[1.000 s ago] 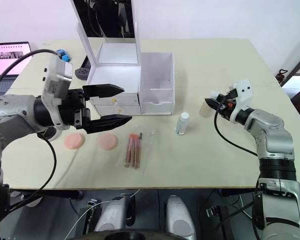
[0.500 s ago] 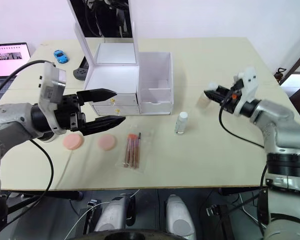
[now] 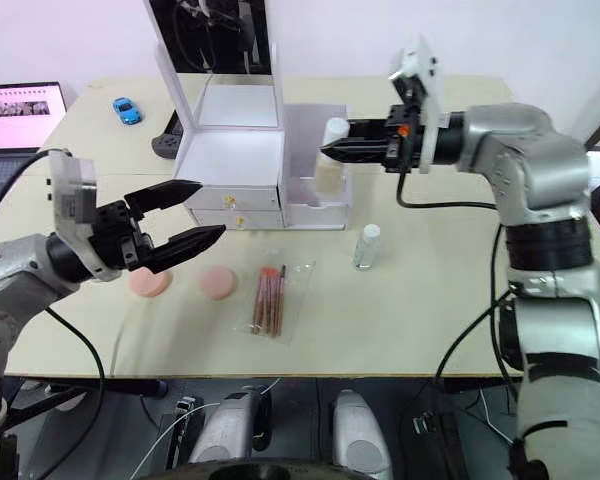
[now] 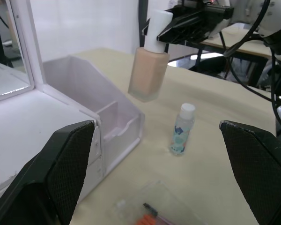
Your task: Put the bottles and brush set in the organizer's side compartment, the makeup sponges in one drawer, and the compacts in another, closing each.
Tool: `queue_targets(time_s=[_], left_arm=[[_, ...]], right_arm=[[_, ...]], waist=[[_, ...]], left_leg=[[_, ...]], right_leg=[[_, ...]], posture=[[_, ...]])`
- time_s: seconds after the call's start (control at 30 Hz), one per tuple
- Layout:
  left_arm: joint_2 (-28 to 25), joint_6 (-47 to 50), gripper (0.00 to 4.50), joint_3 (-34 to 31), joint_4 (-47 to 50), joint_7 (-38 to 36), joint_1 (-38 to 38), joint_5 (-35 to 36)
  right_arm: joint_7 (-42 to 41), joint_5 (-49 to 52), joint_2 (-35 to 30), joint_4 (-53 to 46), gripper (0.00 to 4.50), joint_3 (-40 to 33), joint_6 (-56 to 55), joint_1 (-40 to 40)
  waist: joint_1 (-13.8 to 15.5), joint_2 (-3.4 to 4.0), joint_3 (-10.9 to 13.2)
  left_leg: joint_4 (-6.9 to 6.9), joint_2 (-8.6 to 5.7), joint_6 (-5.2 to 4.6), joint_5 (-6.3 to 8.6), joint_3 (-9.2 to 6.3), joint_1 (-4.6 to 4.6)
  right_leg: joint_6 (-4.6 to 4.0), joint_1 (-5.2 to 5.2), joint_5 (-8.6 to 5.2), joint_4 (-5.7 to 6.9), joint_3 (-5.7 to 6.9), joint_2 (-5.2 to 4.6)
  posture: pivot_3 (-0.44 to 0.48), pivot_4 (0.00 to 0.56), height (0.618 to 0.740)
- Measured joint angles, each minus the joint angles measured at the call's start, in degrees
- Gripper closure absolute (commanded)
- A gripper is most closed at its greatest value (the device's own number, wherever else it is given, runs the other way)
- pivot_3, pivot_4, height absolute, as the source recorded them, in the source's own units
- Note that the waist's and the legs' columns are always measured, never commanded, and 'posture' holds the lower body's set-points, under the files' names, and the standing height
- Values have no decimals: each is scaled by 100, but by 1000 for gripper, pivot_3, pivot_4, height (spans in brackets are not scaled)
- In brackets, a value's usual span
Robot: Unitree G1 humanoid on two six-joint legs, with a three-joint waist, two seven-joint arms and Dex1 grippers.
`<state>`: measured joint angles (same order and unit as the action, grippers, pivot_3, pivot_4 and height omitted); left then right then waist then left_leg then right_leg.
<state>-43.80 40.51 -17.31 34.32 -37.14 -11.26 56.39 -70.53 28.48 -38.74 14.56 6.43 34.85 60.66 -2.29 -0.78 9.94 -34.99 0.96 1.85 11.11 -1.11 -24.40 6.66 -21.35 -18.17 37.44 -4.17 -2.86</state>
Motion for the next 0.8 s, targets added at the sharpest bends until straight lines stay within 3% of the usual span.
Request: queue_targets(time_s=[0.17,0.47,0.8], left_arm=[[7,-46,0,-34,185,113,247,-77],[19,-102,0,-136,323,255,617,-94],[-2,-171,0,-365,362,335,584,-70]], right_arm=[[-465,-773,441,1596,3733,390,-1146,652],[-734,-1646,993,3812,3733,477,-2598,1142],[-549,-2240,1256,5124,3733,384,-3444,1193]], waist=[[-11,0,0],[-22,1,1],[-27,3,2]], left_leg=[[5,1,0,0,-2,0],[5,0,2,0,-3,-1],[9,0,2,0,-3,1]], right_leg=[[0,-1,0,0,4,5],[-2,-2,1,3,6,5],[-3,-3,1,4,5,6]], posture=[[0,150,737],[0,150,737],[0,150,737]])
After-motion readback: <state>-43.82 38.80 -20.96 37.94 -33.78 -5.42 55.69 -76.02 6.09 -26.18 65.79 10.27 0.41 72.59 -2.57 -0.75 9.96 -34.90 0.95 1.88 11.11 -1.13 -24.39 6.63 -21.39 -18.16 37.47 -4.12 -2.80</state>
